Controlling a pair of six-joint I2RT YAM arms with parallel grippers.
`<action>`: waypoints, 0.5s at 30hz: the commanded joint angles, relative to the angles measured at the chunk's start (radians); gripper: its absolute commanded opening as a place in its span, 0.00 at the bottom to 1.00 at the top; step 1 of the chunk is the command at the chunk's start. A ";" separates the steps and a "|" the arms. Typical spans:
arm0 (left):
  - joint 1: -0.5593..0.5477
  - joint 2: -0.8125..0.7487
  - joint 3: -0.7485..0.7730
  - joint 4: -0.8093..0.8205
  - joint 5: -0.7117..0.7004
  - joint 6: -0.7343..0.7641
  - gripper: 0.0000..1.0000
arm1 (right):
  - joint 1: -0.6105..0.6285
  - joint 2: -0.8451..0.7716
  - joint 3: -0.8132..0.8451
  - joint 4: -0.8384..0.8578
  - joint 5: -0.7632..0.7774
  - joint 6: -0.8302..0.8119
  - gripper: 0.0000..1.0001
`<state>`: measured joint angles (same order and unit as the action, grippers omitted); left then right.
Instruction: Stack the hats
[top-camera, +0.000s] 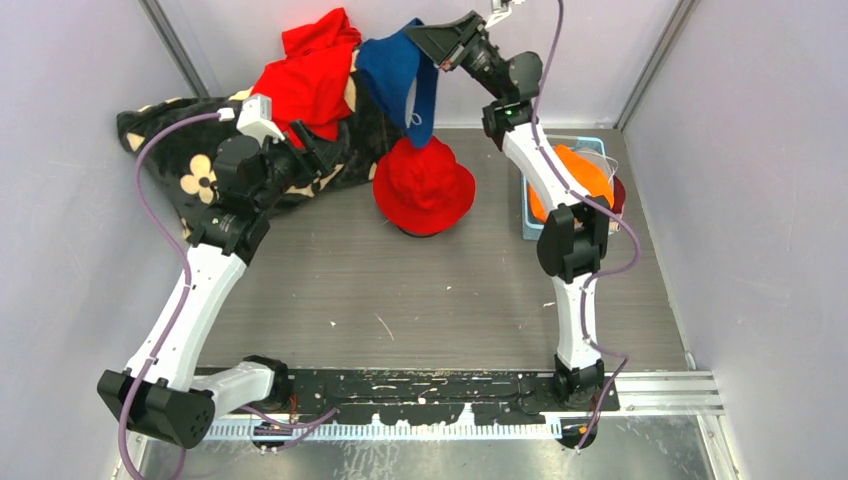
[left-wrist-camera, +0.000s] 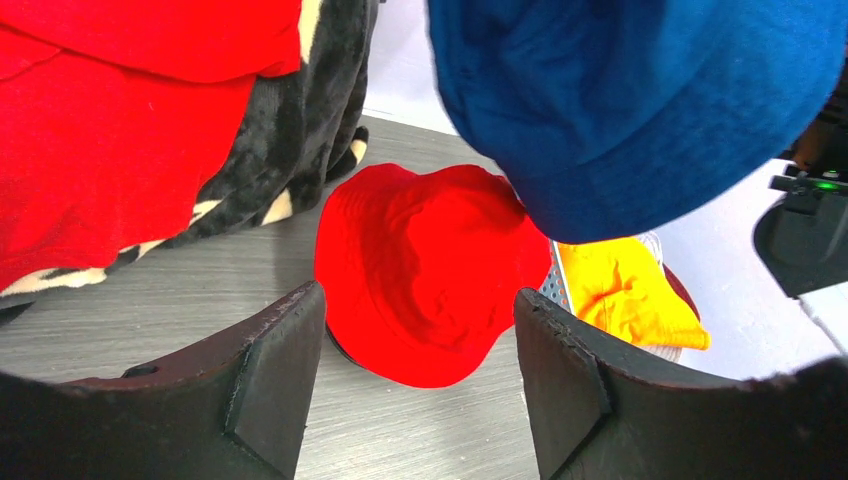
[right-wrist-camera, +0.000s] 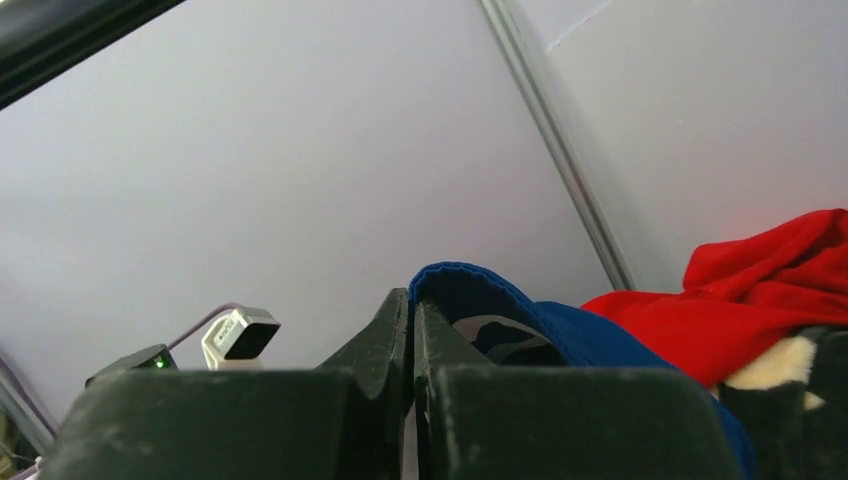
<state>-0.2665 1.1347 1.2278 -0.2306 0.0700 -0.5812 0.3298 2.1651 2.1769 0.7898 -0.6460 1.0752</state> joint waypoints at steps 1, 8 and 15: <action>-0.001 -0.041 0.013 0.013 -0.022 0.022 0.70 | 0.037 0.017 0.112 0.157 -0.013 0.036 0.01; -0.001 -0.054 0.005 -0.002 -0.033 0.030 0.70 | 0.068 0.113 0.229 0.199 -0.009 0.092 0.01; -0.001 -0.072 0.001 -0.014 -0.044 0.035 0.70 | 0.095 0.167 0.221 0.297 -0.015 0.185 0.01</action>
<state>-0.2665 1.1011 1.2259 -0.2592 0.0448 -0.5663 0.4099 2.3150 2.3650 0.9787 -0.6567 1.1923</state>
